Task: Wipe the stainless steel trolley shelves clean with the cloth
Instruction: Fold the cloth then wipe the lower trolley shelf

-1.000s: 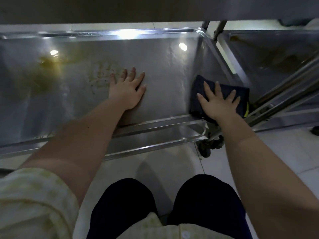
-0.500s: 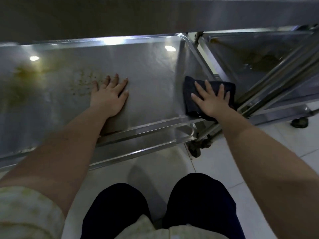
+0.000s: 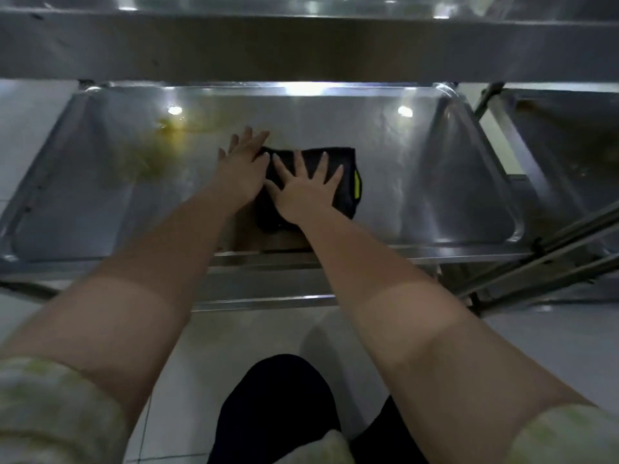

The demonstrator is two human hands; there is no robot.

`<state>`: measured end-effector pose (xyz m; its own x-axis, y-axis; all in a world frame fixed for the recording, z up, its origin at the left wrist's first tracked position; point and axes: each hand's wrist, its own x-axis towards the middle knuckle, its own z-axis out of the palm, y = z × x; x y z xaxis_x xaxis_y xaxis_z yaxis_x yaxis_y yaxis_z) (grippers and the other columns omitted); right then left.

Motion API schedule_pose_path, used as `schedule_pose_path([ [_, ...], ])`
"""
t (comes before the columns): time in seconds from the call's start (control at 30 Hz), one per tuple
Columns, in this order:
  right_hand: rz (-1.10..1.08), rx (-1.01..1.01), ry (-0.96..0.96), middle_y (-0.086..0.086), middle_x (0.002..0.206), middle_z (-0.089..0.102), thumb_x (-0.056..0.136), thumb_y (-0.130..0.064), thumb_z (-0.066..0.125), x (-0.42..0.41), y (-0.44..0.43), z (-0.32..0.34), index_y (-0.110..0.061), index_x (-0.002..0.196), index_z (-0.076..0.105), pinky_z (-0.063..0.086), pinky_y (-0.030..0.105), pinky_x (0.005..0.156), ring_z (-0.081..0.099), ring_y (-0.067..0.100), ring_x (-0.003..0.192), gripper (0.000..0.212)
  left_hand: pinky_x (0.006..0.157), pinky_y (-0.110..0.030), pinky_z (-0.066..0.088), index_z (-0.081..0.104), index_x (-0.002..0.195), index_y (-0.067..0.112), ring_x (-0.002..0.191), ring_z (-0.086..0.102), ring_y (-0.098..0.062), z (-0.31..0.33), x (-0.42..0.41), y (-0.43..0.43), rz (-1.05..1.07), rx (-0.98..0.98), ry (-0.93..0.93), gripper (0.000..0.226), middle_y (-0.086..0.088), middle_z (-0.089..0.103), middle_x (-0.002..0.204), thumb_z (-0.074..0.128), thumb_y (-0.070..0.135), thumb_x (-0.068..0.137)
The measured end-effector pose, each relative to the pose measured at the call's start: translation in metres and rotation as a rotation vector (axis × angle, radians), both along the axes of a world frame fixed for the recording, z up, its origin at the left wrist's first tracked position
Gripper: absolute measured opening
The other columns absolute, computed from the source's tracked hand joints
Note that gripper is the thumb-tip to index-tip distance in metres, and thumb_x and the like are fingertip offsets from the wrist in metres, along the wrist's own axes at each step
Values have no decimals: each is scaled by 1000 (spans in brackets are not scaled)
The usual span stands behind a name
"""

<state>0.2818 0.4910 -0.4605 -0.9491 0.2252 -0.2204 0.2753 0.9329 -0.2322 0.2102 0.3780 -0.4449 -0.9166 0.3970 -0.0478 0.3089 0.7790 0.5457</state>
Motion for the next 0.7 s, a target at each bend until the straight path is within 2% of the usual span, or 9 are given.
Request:
schedule_pose_path([
  [0.07,10,-199,72,-6,165,2,103,-49,24,-14,6,11,-41,154,3,-12,64,112,-11,39,148,56,120,-46,-2,27,154,26,151,3,-27,0,8,-1,58,-25,44,49,-6,9,165,33,23,105],
  [0.13,-147,-339,239,-6,164,13,104,-31,30,-19,48,20,-33,156,15,1,57,117,0,34,150,54,120,-49,6,29,153,23,149,13,-32,-2,20,12,64,-73,137,49,-13,20,161,32,22,105],
  [0.17,-231,-340,280,-6,163,17,105,-28,31,-16,73,21,-30,155,21,4,54,118,4,32,150,51,120,-51,9,27,154,23,147,17,-34,-3,30,25,58,-125,178,50,-15,25,159,31,24,104],
  [0.23,-285,-286,246,-4,162,20,106,-32,29,1,112,13,-27,154,26,4,50,119,6,30,150,48,118,-56,4,15,157,30,147,14,-37,-13,54,53,52,-243,179,55,-16,22,160,25,40,104],
  [0.3,-187,-155,170,-4,163,18,106,-41,22,16,124,0,-28,154,24,2,48,119,6,32,150,50,114,-60,-10,4,155,41,149,-2,-40,-23,71,73,65,-339,110,65,-12,2,164,15,65,97],
  [0.37,-94,-8,146,-8,163,14,105,-46,16,17,122,-11,-32,154,22,1,51,118,4,36,149,51,111,-64,-15,1,154,46,148,-9,-43,-31,69,73,75,-401,103,74,-9,-6,165,9,78,88],
  [0.5,-42,113,98,-8,164,7,102,-52,11,7,118,-15,-44,153,13,-1,58,117,0,42,148,51,110,-68,-15,2,152,51,147,-11,-43,-29,14,49,95,-431,102,78,-7,-7,165,7,84,82],
  [0.6,0,192,46,-9,164,1,95,-68,12,3,118,-17,-51,151,4,-4,61,115,-3,44,147,59,109,-70,-12,-2,150,53,147,-14,-43,-21,-30,40,86,-468,17,77,-6,-12,164,9,86,82],
  [0.7,25,224,7,-10,164,-5,87,-78,8,-2,118,-18,-56,148,-4,-9,66,112,-8,45,146,66,109,-70,-12,-4,149,55,147,-16,-43,-19,-29,31,6,-492,1,75,-5,-14,164,7,86,82],
])
